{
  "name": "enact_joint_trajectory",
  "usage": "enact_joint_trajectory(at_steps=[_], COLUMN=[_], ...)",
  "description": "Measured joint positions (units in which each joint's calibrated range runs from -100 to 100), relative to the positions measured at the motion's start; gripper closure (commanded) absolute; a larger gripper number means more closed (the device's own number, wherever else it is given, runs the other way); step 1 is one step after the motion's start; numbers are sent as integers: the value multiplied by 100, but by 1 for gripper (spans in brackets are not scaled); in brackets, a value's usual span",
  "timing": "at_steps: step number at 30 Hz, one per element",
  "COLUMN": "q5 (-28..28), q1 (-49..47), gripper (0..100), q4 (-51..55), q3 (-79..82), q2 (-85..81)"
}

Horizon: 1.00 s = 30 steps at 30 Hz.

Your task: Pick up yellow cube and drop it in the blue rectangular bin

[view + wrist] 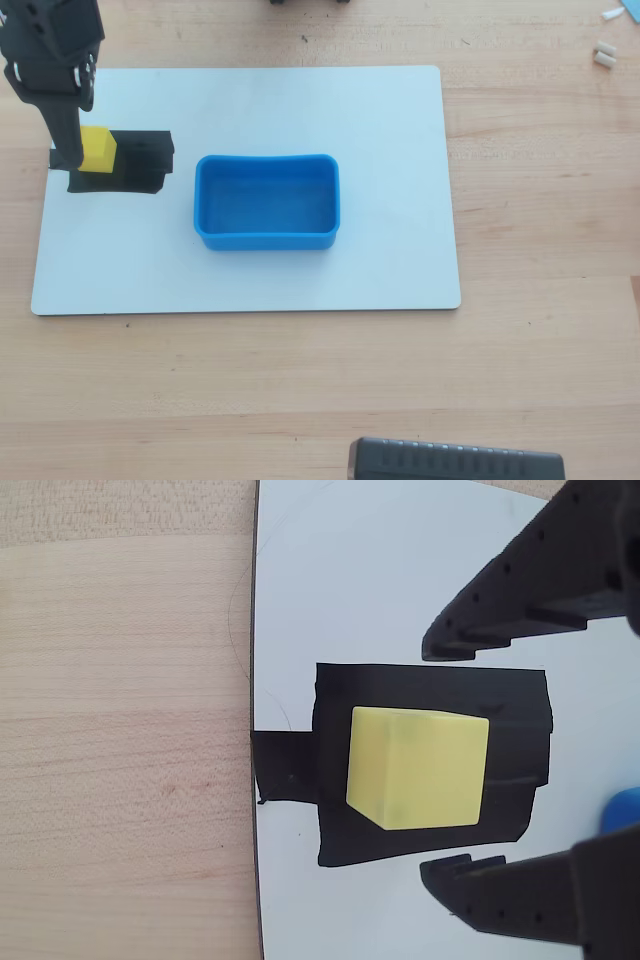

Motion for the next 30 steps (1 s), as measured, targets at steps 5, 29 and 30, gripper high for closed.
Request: enact_joint_trajectory(at_steps=[5,29,30], q5=[-10,-68,-107], q1=[0,-64,-87], gripper=[64,83,83], q4=[-44,-124,-53], q3=[-100,-110,-130], q2=[302,728,728])
